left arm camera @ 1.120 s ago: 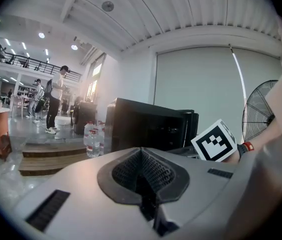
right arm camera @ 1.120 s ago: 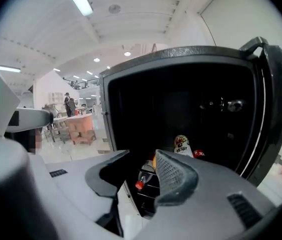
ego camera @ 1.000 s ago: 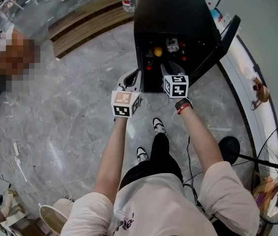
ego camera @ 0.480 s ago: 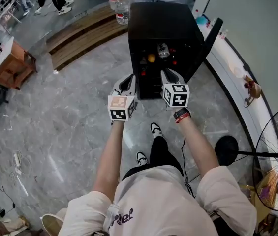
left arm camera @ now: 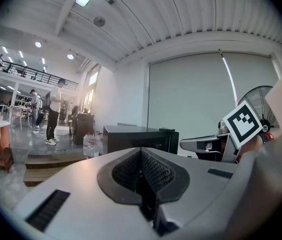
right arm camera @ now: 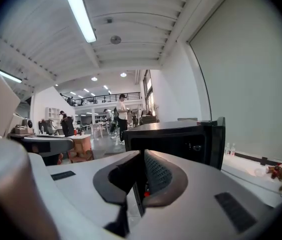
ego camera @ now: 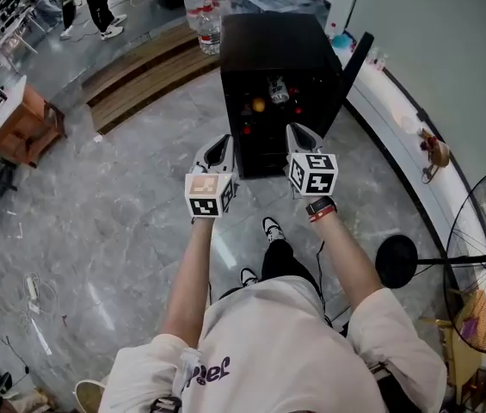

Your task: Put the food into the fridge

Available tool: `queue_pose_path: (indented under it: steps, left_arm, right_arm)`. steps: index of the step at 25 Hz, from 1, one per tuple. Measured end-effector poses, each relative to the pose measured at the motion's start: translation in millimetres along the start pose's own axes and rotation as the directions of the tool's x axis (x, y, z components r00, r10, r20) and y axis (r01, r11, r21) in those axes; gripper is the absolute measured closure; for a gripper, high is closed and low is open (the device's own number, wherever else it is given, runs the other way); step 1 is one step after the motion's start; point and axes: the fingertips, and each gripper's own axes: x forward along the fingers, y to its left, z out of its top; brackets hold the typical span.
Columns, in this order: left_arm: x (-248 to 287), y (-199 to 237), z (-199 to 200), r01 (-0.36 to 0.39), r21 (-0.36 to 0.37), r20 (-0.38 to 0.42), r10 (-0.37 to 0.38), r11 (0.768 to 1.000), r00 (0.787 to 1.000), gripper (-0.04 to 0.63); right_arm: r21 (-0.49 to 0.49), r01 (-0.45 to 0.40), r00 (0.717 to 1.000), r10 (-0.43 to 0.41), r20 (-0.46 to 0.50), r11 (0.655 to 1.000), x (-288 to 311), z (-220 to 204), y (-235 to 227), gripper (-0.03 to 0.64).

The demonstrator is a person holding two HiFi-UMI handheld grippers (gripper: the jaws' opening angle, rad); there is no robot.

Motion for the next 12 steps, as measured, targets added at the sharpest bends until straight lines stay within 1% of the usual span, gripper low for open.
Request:
queue_pose_path:
  steps: [4,8,12]
  left_arm:
    - [-25,-12,3,0.013,0.034,-0.002,-0.013,0.999,1.000,0.577]
    - [-46,-25,15,-0.007,0.037,0.027,0.006,0.999,1.000,0.577]
    - [-62,-32,16,-0.018,0.037,0.043,0.017,0.999,0.999,0.577]
  right_arm:
    - [0.014,0.013,0.999,-0.013,0.032,1.000,-30,7,11,0.584]
    - [0.031,0.010,0.998,-0.011,0.054,0.999,-59,16,22,0.601]
    - [0.024,0.019,0.999,-0.020,0.051,1.000,-79,11,26,0.603]
